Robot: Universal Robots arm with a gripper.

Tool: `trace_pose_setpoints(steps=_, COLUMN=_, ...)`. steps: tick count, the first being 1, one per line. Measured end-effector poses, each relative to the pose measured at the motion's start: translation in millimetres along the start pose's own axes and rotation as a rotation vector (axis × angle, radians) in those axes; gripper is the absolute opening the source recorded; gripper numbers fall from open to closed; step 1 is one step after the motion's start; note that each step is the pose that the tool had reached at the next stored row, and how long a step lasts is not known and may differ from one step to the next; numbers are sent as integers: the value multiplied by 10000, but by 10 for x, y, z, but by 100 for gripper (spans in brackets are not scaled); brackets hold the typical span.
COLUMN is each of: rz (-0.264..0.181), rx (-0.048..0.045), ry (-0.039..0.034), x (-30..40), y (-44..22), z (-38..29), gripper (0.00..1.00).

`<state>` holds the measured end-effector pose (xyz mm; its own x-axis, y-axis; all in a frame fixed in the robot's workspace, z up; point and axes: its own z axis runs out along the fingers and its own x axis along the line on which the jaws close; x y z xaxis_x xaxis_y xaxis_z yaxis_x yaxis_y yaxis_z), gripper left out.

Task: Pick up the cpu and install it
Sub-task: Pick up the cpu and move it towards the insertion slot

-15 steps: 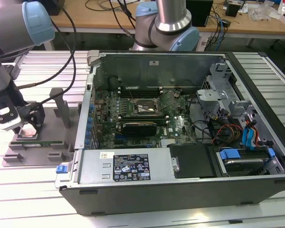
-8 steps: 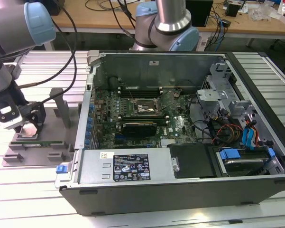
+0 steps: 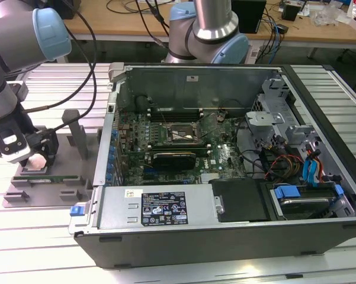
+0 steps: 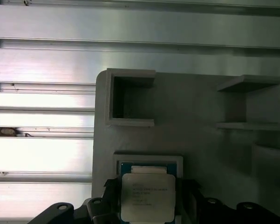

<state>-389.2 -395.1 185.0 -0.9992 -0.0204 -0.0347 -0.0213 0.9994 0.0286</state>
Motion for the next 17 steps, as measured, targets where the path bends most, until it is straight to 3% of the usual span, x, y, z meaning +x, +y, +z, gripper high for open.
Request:
trace_pose_setpoints(steps=12, rz=0, rx=-3, ry=-5, x=30, y=1, z=-2, gripper=66)
trace_pose_setpoints(steps=14, rz=1, rx=-4, ry=39, x=30, y=1, z=-4, gripper=66)
trace_pose_setpoints(steps=17, rz=2, rx=-7, ry=49, x=30, y=1, z=-4, gripper=66)
